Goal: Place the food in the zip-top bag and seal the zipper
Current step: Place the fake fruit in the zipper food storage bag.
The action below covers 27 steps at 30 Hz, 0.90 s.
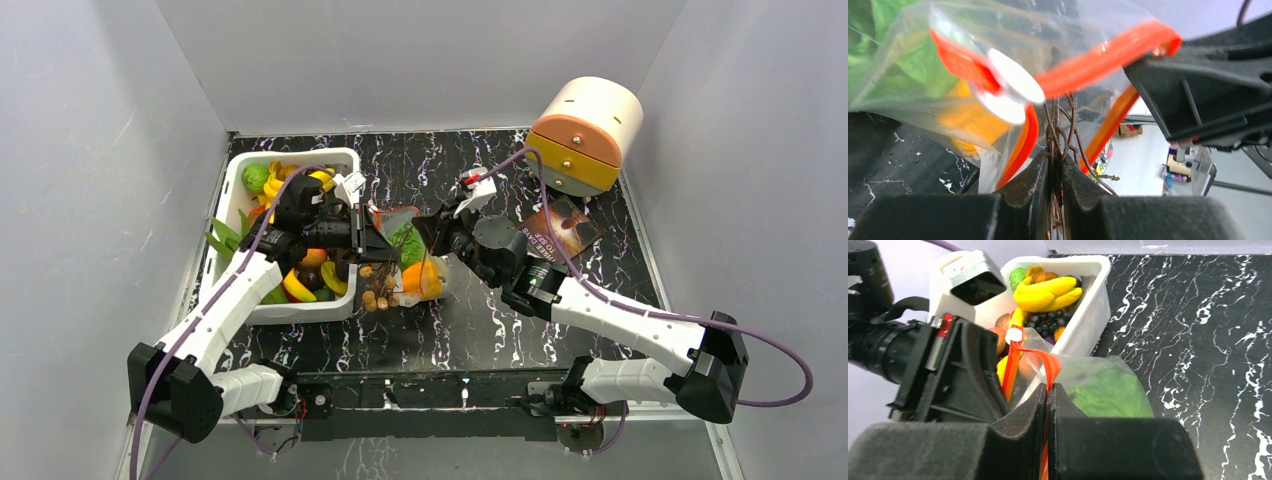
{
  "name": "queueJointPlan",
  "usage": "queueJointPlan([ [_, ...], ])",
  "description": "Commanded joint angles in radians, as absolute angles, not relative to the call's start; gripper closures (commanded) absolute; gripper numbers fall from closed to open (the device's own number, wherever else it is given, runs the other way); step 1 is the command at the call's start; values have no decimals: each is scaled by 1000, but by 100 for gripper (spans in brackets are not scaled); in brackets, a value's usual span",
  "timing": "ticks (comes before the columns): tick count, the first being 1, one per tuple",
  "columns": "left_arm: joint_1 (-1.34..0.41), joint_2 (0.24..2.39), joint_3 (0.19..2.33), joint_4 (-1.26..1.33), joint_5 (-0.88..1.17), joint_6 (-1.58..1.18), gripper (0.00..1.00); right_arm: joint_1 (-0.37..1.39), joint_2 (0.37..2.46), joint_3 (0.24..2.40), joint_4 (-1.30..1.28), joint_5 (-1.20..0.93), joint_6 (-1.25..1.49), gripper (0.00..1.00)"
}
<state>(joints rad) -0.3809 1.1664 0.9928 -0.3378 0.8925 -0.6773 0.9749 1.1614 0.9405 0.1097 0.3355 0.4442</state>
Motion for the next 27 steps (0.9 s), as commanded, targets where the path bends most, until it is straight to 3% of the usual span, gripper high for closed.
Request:
queueJointPlan([
  [1, -405, 1180, 1039, -366, 801, -777, 100, 975, 1153, 956, 231, 269, 469, 100],
  [27, -454, 1252, 1027, -284, 491, -925, 100, 978, 1136, 887, 299, 142, 563, 100],
])
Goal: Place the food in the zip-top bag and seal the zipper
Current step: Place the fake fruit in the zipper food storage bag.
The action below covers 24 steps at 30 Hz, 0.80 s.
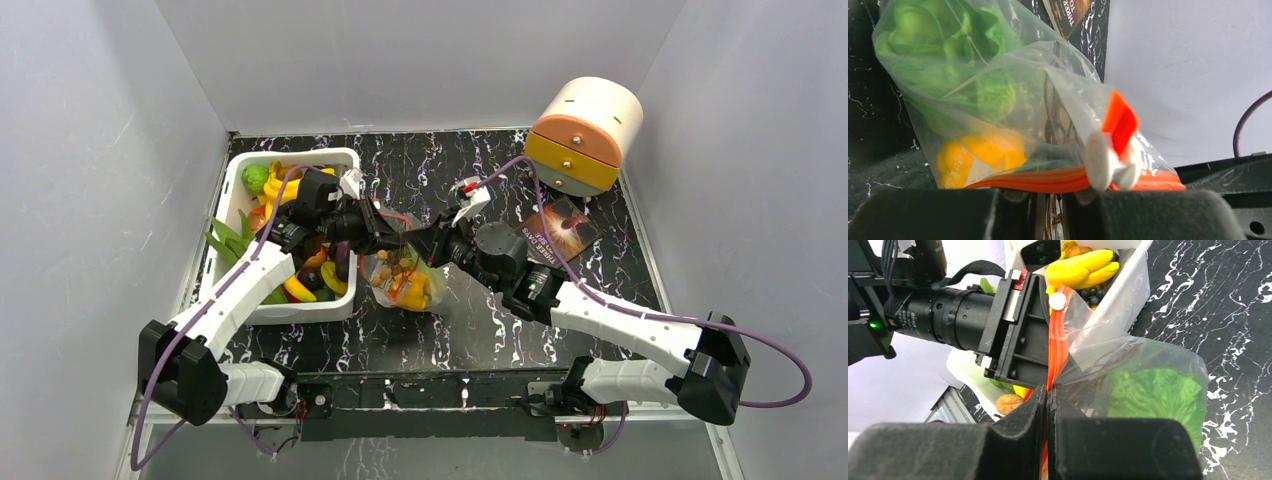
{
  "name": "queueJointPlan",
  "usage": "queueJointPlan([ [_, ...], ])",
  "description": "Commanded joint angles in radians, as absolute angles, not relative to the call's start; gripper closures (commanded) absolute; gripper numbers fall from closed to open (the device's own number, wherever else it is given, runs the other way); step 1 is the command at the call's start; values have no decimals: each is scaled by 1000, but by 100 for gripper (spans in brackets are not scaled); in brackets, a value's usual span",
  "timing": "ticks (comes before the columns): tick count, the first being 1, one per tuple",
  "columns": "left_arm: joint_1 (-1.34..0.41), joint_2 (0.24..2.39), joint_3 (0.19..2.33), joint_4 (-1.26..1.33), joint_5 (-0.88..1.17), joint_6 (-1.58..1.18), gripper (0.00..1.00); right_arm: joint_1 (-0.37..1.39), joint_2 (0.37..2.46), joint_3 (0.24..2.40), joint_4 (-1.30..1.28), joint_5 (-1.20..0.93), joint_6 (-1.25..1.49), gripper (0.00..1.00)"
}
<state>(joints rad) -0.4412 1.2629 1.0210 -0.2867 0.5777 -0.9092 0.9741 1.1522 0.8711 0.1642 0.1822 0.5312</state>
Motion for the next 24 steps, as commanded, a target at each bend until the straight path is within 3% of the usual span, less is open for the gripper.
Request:
queueJointPlan([
  [1, -455, 1250, 1022, -277, 480, -928, 100, 978, 1139, 886, 300, 141, 569, 100],
  [4, -457, 1244, 1008, -249, 484, -941, 96, 978, 1140, 885, 288, 169, 581, 100],
  [8, -456, 1227, 1025, -261, 482, -922, 58, 978, 1135, 897, 235, 231, 590, 100],
  [12, -456, 1199, 1074, -308, 466, -863, 39, 977, 1132, 902, 196, 270, 604, 100],
  [17, -457, 1162, 1155, -466, 379, -751, 33, 976, 1125, 903, 171, 293, 609, 100],
  [24, -457, 1124, 1216, -653, 238, -653, 34, 977, 1123, 900, 170, 300, 618, 100],
])
